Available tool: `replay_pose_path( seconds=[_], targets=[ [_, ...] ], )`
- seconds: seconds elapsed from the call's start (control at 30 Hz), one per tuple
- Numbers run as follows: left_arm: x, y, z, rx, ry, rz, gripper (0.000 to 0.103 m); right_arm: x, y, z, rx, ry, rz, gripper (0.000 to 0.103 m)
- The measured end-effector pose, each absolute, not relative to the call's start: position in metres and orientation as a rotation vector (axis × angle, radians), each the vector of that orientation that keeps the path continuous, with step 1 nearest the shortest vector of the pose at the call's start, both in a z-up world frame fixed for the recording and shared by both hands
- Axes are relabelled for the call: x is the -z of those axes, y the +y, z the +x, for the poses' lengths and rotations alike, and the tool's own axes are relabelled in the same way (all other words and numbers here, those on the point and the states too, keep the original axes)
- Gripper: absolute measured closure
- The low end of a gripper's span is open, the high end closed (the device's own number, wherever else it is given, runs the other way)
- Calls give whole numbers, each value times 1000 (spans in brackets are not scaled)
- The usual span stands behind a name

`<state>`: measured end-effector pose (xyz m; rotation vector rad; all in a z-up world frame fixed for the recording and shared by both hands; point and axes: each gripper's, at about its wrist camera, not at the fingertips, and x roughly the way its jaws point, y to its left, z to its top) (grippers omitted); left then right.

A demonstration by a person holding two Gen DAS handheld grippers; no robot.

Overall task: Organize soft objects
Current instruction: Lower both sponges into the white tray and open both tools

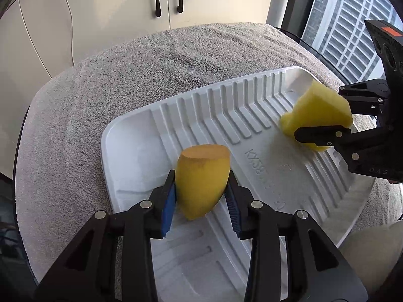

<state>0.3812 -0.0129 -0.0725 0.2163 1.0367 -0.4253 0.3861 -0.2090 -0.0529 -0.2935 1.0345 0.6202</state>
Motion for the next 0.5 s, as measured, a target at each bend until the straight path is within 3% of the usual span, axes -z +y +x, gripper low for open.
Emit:
replay_pose_path(
  seconds=[0.4,0.5],
  targets=[
    [74,-13,378,412,1018,220,66,58,-208,385,-605,1041,-313,76],
    [74,-13,378,408,1017,216,65,59,-211,386,-591,1038,-301,59]
  ],
)
